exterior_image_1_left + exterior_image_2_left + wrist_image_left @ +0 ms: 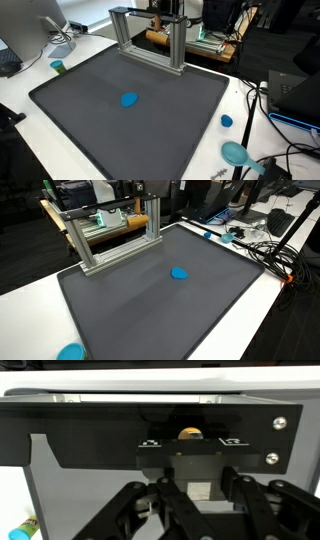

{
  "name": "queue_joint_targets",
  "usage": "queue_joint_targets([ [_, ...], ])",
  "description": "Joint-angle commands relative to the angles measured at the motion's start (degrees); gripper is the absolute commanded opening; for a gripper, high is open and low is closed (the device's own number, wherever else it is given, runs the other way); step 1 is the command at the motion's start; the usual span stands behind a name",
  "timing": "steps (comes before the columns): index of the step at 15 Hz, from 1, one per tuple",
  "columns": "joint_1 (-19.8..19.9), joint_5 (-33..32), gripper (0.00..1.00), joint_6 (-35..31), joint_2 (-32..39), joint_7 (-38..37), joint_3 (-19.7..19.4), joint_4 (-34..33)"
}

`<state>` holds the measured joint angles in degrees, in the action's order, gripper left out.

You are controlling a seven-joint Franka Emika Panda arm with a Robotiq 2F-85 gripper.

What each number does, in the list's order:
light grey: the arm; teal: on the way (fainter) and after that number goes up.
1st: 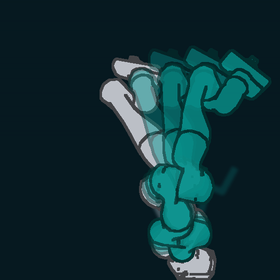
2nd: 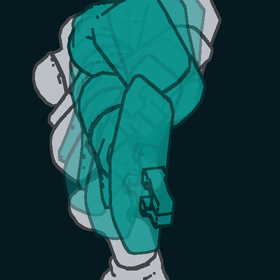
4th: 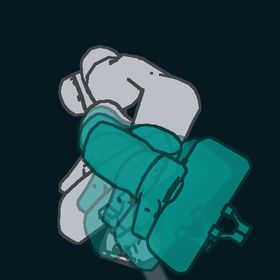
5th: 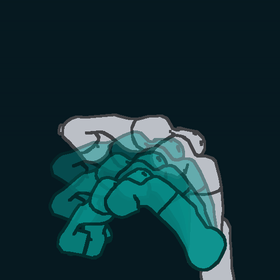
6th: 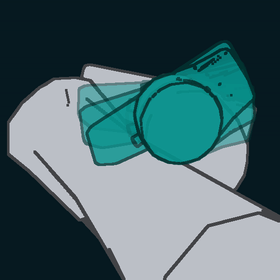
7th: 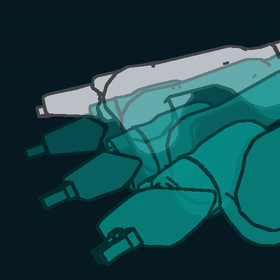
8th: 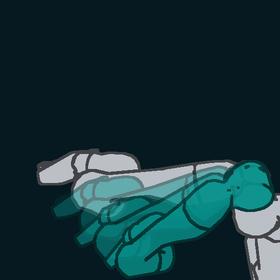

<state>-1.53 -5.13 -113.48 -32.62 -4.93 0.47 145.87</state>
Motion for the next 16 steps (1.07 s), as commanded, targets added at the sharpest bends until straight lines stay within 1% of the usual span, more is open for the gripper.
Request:
queue_joint_targets([
  [1, 0.5, 1.8, 0.21, -0.2, -2.8, 1.7, -0.8, 2.1],
  [3, 0.3, 3.0, 0.21, -0.7, -2.8, 2.6, -1.5, 2.6],
  [4, 0.3, 3.4, 0.69, -0.7, -2.7, 2.8, -1.7, 2.7],
  [6, 0.4, 4.1, 0.79, -0.4, -2.7, 3.2, -2.1, 2.7],
  [8, 0.6, 4.0, 0.94, 0.2, -3.3, 3.0, -2.1, 2.5],
  [9, 0.8, 3.5, 0.98, 0.9, -4.0, 2.5, -1.7, 2.3],
  [10, 1.1, 2.9, 1.00, 1.8, -5.3, 1.7, -1.2, 2.2],
  [12, 1.6, 1.2, 1.00, 3.4, -10.2, 0.7, 0.0, 2.6],
  [13, 1.5, 0.0, 1.00, 3.5, -12.6, 1.5, 0.7, 2.7],
  [14, 1.3, 1.8, 1.00, 1.7, -5.7, 1.6, -0.3, 1.1],
  [16, 1.3, 1.7, 1.00, 2.0, -7.6, 1.5, 0.0, 1.2],
])
